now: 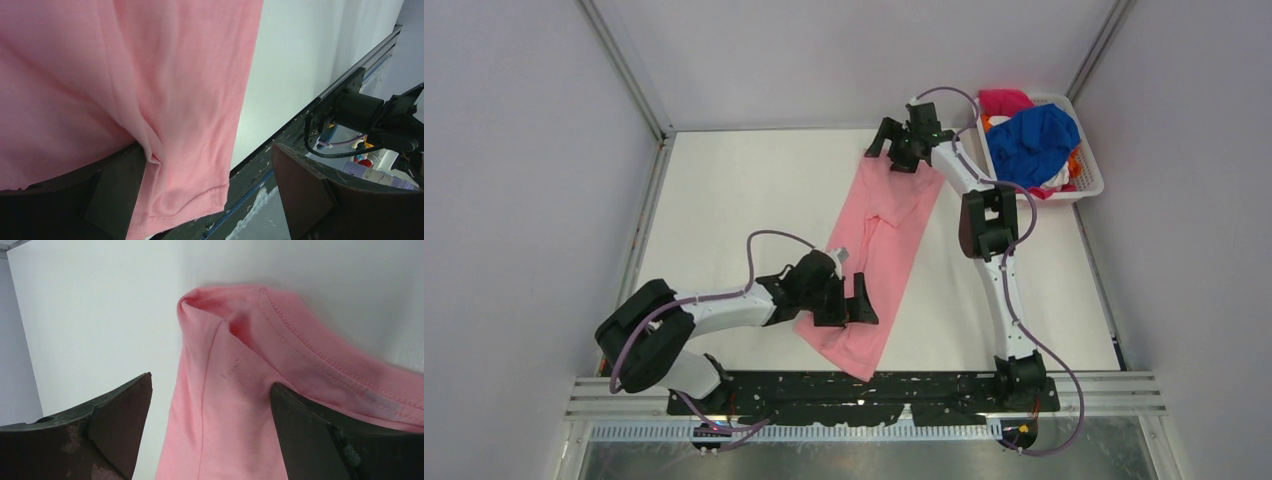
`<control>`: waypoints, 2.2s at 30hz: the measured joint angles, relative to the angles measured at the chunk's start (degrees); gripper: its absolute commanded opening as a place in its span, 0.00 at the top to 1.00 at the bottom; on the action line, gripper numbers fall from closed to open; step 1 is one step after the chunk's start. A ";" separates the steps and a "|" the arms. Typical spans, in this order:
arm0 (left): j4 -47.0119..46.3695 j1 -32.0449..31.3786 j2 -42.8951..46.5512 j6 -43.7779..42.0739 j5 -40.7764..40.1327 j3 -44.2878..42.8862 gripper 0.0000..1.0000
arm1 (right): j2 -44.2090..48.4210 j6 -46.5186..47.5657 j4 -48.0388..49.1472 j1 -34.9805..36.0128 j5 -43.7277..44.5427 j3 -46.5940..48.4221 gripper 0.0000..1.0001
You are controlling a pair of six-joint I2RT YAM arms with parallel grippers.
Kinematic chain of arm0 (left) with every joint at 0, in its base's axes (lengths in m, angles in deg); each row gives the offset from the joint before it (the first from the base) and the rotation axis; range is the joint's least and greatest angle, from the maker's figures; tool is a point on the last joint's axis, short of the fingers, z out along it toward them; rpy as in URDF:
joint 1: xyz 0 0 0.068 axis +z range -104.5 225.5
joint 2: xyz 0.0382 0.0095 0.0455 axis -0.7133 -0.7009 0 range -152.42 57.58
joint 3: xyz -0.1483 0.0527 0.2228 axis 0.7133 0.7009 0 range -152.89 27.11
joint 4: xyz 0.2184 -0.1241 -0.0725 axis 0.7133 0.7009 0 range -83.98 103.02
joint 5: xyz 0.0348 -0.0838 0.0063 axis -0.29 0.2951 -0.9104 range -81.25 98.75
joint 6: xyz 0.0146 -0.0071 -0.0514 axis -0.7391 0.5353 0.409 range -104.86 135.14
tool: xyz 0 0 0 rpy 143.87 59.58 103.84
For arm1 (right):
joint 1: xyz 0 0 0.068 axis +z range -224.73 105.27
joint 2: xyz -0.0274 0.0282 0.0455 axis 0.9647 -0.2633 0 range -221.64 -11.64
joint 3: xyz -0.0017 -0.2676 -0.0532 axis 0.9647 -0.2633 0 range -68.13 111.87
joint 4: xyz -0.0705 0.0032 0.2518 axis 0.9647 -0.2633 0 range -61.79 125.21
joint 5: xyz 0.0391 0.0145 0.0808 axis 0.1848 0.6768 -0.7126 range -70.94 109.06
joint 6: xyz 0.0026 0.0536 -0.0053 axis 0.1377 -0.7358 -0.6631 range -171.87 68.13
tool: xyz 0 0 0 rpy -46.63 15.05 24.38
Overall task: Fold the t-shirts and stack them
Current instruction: Rotate the tshirt 90 degrees, then grab the bottom of the folded rectangular tshirt with both arms
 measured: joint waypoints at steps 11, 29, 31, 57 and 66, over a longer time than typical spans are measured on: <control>-0.76 -5.31 -2.89 2.03 -2.47 -2.60 0.00 | -5.57 -5.64 7.43 2.89 -0.57 5.75 0.04; 1.25 -5.97 -7.82 4.07 -3.34 -8.70 0.00 | -13.92 -16.83 25.73 5.14 4.11 11.85 0.05; 3.96 -6.23 -5.11 2.78 -4.26 -8.70 0.00 | -13.73 -15.34 25.40 5.14 4.00 11.78 0.05; 20.90 -4.83 16.76 -4.81 -9.05 7.52 0.59 | 80.37 0.68 14.82 11.52 16.92 -93.13 0.02; 16.15 -4.46 12.00 -4.44 -8.00 7.30 1.00 | 98.68 -0.79 3.26 17.16 17.79 -101.55 0.06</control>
